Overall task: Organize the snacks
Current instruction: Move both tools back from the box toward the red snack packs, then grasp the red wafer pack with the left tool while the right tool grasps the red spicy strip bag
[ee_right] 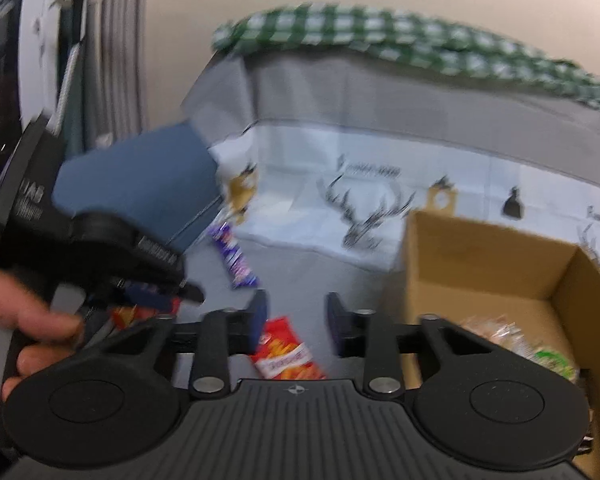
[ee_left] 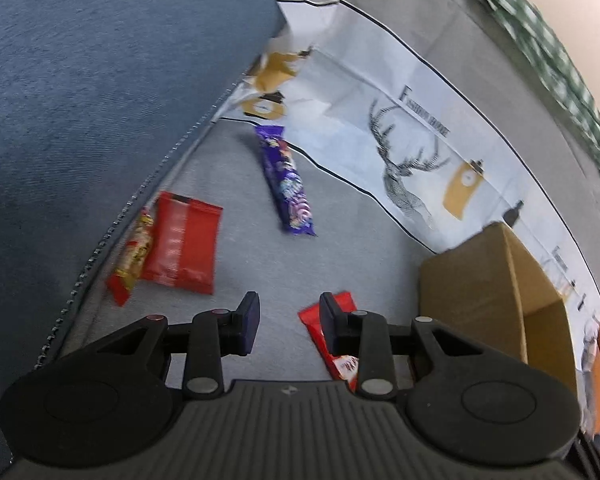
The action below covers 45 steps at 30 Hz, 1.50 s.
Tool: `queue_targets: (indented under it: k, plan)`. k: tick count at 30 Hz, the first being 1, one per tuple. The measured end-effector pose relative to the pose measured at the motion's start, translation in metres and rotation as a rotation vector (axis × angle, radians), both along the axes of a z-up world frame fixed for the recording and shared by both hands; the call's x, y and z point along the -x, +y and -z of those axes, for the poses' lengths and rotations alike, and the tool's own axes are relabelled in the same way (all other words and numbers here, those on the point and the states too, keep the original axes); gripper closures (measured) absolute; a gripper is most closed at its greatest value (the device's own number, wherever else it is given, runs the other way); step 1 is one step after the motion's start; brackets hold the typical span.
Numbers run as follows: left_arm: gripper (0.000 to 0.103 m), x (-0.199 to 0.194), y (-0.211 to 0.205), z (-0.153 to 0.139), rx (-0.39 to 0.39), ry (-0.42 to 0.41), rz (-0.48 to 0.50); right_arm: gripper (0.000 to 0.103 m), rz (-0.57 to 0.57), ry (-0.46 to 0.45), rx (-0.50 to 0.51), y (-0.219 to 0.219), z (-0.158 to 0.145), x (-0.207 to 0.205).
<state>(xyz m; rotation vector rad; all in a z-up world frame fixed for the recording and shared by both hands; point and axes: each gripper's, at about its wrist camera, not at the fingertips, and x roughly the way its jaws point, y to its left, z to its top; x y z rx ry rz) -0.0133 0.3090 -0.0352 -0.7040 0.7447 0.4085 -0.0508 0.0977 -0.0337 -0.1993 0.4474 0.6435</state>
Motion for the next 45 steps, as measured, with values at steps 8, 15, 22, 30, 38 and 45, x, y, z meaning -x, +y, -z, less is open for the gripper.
queue_targets:
  k: [8, 15, 22, 30, 38, 45]
  plan:
    - [0.055, -0.004, 0.005, 0.000, -0.109, 0.048, -0.044, 0.027, -0.040, 0.073, 0.076, 0.040, 0.027, -0.007]
    - [0.043, -0.018, 0.004, 0.006, -0.155, 0.088, -0.041, 0.019, 0.032, 0.169, 0.165, 0.072, 0.056, -0.041]
    - [0.034, -0.042, 0.006, 0.014, -0.281, 0.156, -0.050, 0.012, 0.080, 0.199, 0.224, 0.083, 0.071, -0.065]
    - [0.033, -0.064, 0.013, 0.034, -0.346, 0.282, -0.086, 0.011, 0.105, 0.288, 0.250, 0.082, 0.084, -0.081]
    - [0.032, -0.068, 0.032, 0.052, -0.252, 0.289, -0.098, 0.011, 0.100, 0.357, 0.271, 0.083, 0.097, -0.088]
    - [0.056, -0.061, 0.031, 0.044, -0.228, 0.253, -0.063, 0.038, 0.100, 0.443, 0.196, 0.074, 0.093, -0.092]
